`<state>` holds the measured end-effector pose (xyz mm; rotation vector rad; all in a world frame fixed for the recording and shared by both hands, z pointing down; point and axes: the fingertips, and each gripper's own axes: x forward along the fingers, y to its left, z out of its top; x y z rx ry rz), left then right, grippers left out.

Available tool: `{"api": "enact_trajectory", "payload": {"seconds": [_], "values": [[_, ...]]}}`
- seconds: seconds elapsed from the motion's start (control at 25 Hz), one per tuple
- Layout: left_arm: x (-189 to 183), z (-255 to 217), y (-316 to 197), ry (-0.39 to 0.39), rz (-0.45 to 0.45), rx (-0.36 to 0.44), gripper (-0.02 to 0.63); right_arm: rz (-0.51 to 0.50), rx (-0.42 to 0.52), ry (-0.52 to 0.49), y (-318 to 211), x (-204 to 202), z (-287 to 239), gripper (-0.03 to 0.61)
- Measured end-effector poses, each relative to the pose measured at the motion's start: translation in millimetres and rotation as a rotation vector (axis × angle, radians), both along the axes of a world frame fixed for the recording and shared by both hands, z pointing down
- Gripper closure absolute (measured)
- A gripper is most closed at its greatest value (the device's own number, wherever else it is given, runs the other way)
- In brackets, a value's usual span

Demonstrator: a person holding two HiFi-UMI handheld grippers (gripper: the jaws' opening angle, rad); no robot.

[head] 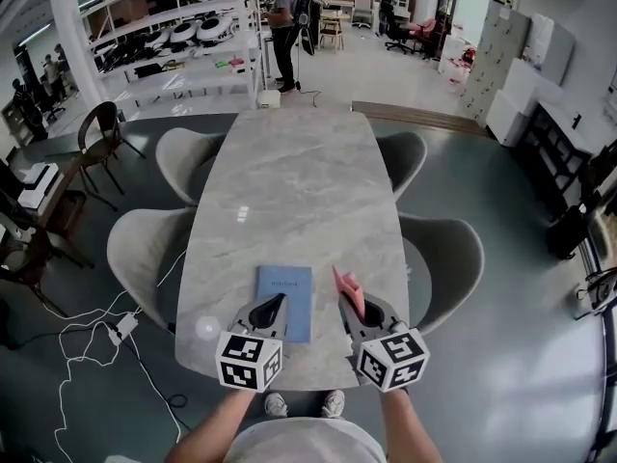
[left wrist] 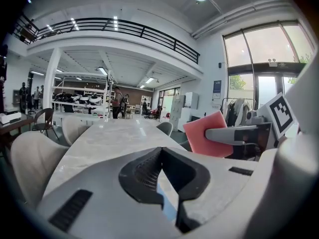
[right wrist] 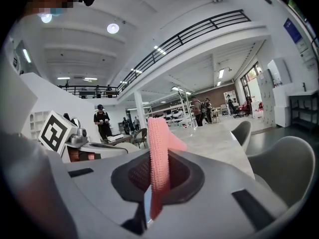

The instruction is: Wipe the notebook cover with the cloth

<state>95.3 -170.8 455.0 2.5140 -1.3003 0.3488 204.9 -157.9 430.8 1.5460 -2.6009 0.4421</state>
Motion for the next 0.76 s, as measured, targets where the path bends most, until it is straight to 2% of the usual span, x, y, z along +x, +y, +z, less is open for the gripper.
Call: {"api": "enact_trajectory", "payload": {"seconds": [0.76], "values": [[9.2, 8.6, -0.9, -0.003, 0.011, -0.022, 0.607, -0.012, -0.004, -0.012, -4.9, 3.3, 4.5, 0.563]]}}
